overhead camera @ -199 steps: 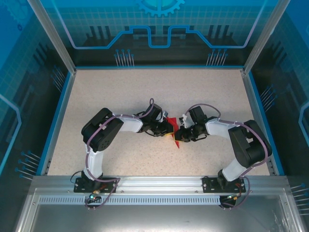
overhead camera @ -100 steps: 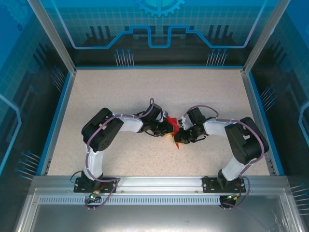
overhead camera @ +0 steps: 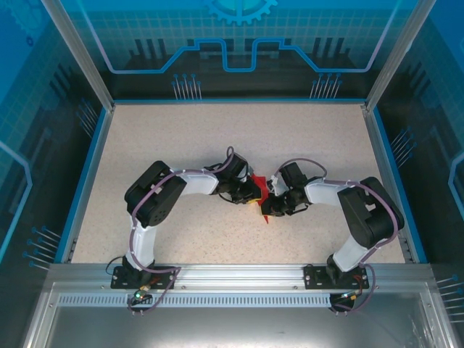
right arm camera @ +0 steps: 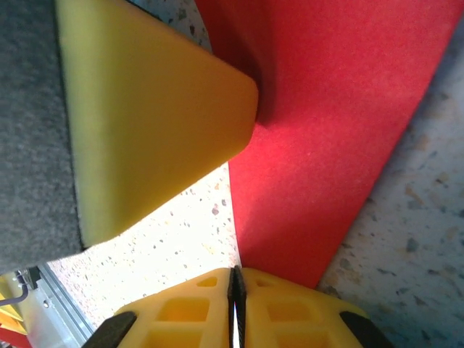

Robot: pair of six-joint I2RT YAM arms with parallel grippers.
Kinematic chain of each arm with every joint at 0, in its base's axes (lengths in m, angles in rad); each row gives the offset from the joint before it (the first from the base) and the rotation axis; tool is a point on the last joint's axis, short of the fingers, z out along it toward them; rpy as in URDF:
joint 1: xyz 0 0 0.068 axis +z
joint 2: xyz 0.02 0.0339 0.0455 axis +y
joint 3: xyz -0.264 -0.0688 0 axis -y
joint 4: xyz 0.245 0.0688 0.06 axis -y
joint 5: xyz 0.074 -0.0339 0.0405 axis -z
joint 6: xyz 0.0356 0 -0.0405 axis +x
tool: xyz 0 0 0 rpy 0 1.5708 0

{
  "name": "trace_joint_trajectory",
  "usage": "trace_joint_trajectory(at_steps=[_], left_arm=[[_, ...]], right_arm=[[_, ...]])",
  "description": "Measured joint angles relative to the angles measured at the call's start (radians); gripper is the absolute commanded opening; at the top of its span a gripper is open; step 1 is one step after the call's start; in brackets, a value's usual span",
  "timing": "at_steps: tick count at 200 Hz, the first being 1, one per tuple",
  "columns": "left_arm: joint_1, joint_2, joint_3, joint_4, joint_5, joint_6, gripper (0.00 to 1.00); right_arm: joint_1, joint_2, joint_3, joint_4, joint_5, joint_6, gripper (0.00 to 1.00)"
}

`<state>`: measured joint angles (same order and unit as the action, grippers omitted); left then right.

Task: Fold a paper plane with a square sheet of paper (pick it up from the middle)
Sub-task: Fold the wing for the fifth time at the center of the table.

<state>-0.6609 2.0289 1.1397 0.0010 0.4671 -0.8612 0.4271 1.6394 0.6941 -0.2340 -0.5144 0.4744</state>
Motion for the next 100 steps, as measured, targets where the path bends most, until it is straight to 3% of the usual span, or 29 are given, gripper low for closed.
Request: trace_joint_trajectory(at_steps=[100], left_arm=[[0.000,0.014,0.044,-0.071,-0.002,0.000,0.16]], right_arm=[[0.013,-0.137,-0.094,-0.088,0.040,0.024,0.12]])
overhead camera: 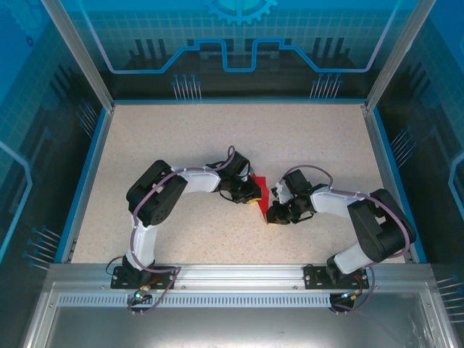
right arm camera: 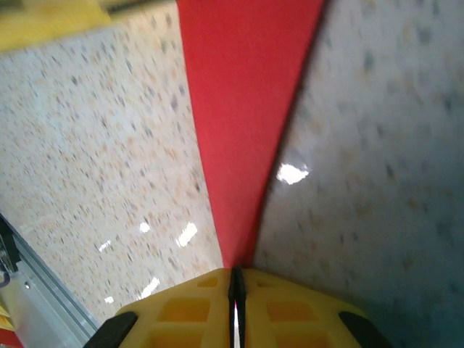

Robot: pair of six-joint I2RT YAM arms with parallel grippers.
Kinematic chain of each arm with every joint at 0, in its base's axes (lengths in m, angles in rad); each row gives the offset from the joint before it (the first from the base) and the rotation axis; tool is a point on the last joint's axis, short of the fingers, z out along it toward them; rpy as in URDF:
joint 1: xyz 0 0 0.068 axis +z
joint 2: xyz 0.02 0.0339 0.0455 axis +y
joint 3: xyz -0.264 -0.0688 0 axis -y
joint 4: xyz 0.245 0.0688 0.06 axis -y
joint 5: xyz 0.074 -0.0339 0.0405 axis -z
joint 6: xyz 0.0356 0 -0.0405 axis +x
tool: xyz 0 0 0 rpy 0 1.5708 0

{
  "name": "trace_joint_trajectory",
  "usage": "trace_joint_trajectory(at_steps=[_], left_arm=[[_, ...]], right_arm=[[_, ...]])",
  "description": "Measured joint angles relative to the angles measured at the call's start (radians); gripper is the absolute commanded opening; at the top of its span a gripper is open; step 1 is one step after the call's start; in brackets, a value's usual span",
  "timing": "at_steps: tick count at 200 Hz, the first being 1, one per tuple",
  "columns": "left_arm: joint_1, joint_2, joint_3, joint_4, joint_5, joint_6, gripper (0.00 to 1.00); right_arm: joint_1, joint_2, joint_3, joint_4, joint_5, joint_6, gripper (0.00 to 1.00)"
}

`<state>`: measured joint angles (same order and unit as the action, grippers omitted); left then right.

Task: Fold a paper plane with a square sheet of paper (pick it up from the middle)
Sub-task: Fold the wing for the fifth time at the center of the table.

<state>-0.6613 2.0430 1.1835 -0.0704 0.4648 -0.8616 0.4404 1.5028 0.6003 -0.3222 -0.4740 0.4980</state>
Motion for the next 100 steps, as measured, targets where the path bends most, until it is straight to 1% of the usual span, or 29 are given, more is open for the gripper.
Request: trace_joint_trajectory(at_steps=[24,41,55,73,100], left_arm=[[0.000,0.000,0.000,0.000,0.000,0.001,0.16],[0.000,0.000,0.001,0.000,0.001,0.004,0.16],[0.000,0.000,0.002,-0.001,0.003,0.008,0.16],[0.000,0.000,0.004,-0.004,0.003,0.018,0.17],[0.000,0.000,0.005,-0.006,0.003,0.030,0.16]], right_arm=[[0.007,-0.080,-0.012,-0.107,0.015,0.005,0.15],[0.006,-0.166,-0.005,-0.122,0.028,0.022,0.16],[0.006,-0.194,0.023,-0.115,0.030,0.035,0.16],[0.007,-0.161,0.072,-0.072,0.029,0.050,0.15],[0.013,-0.037,0.120,0.013,0.021,0.063,0.13]])
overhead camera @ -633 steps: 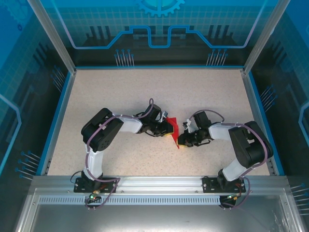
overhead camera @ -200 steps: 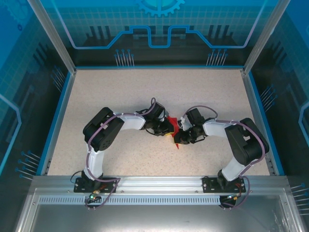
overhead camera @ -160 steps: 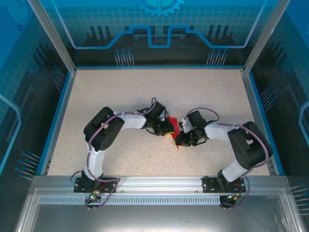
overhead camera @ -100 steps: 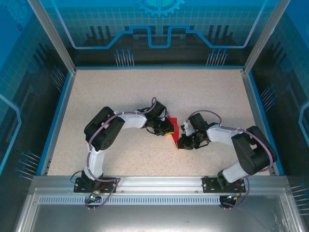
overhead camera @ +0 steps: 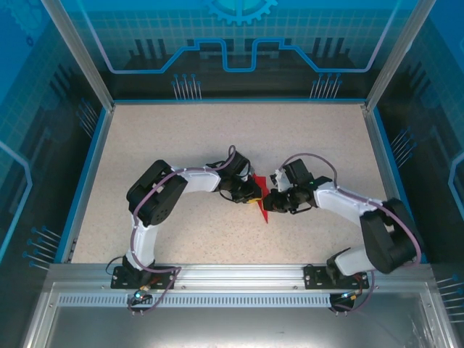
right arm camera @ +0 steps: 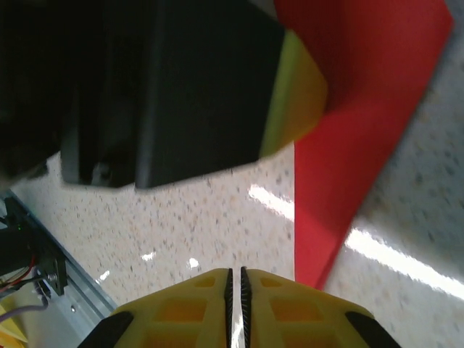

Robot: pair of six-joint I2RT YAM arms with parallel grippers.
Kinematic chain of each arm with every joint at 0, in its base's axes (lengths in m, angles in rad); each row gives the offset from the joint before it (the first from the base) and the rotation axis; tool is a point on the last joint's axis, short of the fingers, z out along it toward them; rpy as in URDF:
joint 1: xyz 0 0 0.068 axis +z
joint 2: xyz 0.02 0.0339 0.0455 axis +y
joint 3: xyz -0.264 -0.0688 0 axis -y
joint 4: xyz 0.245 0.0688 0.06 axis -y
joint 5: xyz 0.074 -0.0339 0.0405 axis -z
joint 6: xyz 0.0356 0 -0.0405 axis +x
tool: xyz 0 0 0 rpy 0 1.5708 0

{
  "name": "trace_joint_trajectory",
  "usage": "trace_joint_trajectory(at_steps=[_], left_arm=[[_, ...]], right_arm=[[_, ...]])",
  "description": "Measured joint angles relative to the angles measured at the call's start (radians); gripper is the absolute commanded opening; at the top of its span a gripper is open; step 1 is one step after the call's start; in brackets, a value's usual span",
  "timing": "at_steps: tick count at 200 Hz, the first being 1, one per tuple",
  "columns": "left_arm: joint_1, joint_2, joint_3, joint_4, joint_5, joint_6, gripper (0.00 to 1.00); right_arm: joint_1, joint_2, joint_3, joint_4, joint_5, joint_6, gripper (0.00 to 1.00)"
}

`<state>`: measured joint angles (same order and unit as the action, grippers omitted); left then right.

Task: Fold a paper plane with a square sheet of paper (pick it up from the middle)
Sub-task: Fold the wing for the fifth time at the center of the table.

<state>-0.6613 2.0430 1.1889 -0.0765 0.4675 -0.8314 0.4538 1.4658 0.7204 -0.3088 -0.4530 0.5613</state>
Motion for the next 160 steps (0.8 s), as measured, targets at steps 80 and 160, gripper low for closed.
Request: trace_joint_trajectory(at_steps=[80,160], left_arm=[[0.000,0.000,0.028,-0.028,-0.002,0.082,0.21],[0.000,-0.040,0.092,-0.062,-0.034,0.263,0.23]], right_arm=[[-0.005,0.126,-0.043,0.064,0.024,-0.019,0.11],[-0.005,0.154,-0.012,0.036,0.019,-0.042,0.11]])
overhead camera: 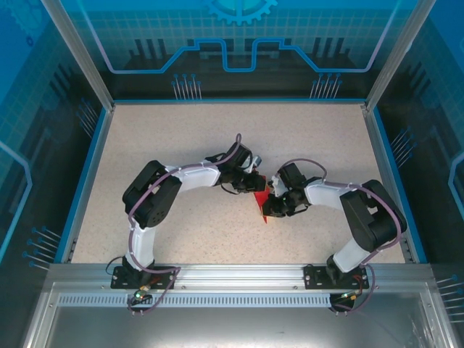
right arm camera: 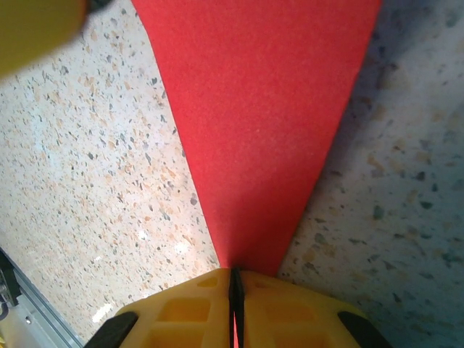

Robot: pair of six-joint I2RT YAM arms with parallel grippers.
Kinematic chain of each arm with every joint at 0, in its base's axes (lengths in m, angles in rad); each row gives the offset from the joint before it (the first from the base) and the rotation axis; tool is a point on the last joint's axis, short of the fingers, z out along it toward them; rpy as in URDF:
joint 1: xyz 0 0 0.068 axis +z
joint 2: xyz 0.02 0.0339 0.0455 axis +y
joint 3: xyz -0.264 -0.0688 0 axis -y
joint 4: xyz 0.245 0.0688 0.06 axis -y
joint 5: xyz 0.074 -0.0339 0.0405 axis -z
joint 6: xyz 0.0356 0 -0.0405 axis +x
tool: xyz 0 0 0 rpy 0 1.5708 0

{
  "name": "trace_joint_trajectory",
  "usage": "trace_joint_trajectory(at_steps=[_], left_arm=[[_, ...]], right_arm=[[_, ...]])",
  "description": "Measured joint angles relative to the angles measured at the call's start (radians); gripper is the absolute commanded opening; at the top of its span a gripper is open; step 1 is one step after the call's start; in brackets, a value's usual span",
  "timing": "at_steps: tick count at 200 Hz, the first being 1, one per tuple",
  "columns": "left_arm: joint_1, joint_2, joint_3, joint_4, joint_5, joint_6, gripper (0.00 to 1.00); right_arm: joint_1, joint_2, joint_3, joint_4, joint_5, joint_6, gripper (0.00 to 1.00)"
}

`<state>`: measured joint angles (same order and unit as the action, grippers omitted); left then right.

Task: Fold a paper plane with a square sheet of paper (pick it up from the middle)
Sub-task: Fold the wing for the fifth time at the center of the table.

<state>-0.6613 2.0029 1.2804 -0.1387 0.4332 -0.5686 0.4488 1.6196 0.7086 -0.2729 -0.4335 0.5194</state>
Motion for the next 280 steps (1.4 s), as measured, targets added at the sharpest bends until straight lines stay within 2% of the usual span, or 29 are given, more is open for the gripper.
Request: trace_joint_trajectory(at_steps=[94,199,280], left_arm=[[0.004,0.068,0.041,-0.055,-0.100,0.047,0.22],[0.021,0.099,0.077,-0.083,-0.102,0.052,0.22],[0.117,0.185,0.211,-0.153,-0.044,0.052,0.23]], right_arm=[[0.000,0.006,0.008,-0.014,0.000,-0.008,0.11],[0.000,0.024,0.027,-0.033,0.000,-0.014,0.12],[0.000,0.037,0.044,-0.020,0.013,-0.014,0.11]])
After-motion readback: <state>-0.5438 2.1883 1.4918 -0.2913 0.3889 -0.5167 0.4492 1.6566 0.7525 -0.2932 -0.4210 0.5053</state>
